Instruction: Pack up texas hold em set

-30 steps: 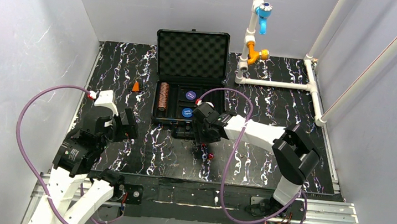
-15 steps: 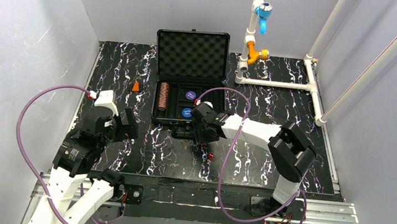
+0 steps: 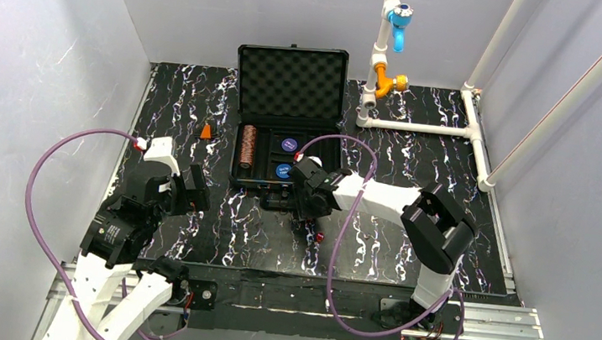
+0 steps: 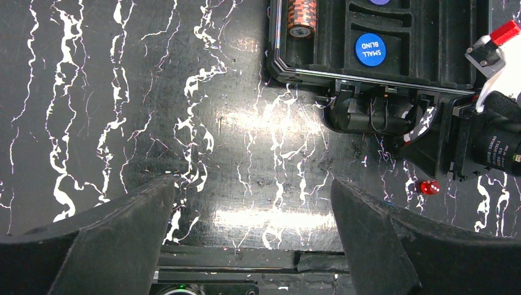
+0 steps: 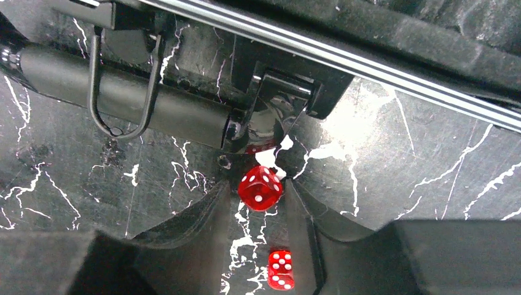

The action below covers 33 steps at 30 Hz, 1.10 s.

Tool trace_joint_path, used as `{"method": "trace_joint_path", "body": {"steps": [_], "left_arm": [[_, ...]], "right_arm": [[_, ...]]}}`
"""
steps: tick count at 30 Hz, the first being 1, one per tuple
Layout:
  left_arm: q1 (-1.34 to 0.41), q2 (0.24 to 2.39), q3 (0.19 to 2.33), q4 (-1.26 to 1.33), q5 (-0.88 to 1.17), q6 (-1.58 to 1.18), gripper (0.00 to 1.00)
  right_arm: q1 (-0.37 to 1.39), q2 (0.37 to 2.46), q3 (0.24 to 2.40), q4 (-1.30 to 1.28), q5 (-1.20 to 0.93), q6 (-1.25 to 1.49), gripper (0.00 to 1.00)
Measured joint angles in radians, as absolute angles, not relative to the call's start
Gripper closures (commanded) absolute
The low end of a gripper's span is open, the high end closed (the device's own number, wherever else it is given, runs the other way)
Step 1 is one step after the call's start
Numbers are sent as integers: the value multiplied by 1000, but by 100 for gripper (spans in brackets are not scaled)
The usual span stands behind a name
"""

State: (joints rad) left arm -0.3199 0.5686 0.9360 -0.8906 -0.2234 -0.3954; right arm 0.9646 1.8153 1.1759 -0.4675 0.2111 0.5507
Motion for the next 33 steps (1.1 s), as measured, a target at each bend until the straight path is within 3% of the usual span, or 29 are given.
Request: {"method": "trace_joint_path", "body": {"steps": [15,33], "left_arm": [[-320,567,936,-891,-224,-393,2],[-320,564,936,-891,-224,-393,2]], "right_arm": [[970,1818,1175,-464,215,551,66],[974,1737,1230,-489,218,555,66]]}}
